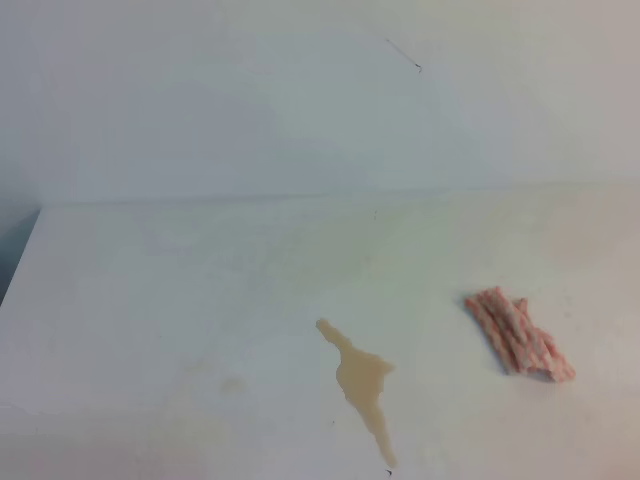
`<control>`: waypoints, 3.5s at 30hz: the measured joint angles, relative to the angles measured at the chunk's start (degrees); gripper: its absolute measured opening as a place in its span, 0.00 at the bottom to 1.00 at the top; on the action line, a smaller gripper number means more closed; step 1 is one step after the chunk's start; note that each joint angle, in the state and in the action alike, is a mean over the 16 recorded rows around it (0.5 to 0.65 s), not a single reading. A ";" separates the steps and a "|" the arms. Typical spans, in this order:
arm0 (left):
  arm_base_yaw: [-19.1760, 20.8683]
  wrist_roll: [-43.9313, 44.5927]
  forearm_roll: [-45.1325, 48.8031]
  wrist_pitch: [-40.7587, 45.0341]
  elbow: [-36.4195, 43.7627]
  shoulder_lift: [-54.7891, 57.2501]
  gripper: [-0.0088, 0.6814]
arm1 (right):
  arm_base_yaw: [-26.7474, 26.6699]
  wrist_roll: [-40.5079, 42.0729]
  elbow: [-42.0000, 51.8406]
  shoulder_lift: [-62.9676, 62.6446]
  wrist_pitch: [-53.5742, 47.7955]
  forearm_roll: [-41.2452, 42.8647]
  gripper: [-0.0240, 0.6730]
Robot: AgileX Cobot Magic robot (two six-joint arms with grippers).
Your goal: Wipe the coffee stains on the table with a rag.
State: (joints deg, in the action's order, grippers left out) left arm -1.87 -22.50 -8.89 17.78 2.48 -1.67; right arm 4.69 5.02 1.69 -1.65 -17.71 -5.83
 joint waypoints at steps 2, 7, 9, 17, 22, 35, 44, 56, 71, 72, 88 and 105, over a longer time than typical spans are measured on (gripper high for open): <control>0.00 0.00 0.00 0.00 0.00 -0.01 0.01 | 0.00 0.00 0.00 0.00 0.00 0.00 0.02; 0.00 0.00 0.00 0.00 0.00 -0.03 0.01 | 0.00 0.00 -0.11 0.10 -0.05 -0.03 0.02; 0.00 0.00 0.00 0.00 0.00 -0.04 0.01 | 0.00 0.00 -0.10 0.09 -0.05 -0.15 0.02; 0.00 0.00 0.00 0.00 0.00 -0.07 0.01 | 0.00 0.00 -0.10 0.09 0.38 -0.73 0.02; 0.00 0.00 0.00 0.00 0.00 -0.07 0.01 | 0.00 0.00 -0.10 0.09 2.03 -1.07 0.02; 0.00 0.00 0.00 0.00 0.00 -0.05 0.01 | 0.00 -0.84 0.00 0.00 8.81 -1.15 0.02; 0.00 0.00 0.00 0.00 0.00 0.01 0.01 | 0.00 -3.61 0.00 0.00 12.42 -1.15 0.02; 0.00 0.00 0.00 0.00 0.00 0.03 0.01 | 0.00 -9.82 0.00 0.00 19.92 -1.15 0.02; 0.00 0.00 0.00 0.00 0.00 0.03 0.01 | 0.00 -10.79 -0.03 0.00 35.66 -1.15 0.02; 0.00 0.00 0.00 0.00 0.00 0.03 0.01 | 0.00 -10.88 -0.07 0.00 35.90 -1.15 0.02; 0.00 0.00 0.00 0.00 0.00 0.03 0.01 | 0.00 -6.66 -5.79 0.10 31.47 -0.45 0.02; 0.00 0.00 0.00 0.00 0.00 0.03 0.01 | -0.04 -0.11 -18.40 9.42 1.09 0.24 0.03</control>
State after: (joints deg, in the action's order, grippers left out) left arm -1.87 -22.50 -8.89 17.78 2.48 -1.64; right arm 4.65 4.91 -16.71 7.77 -16.61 -5.59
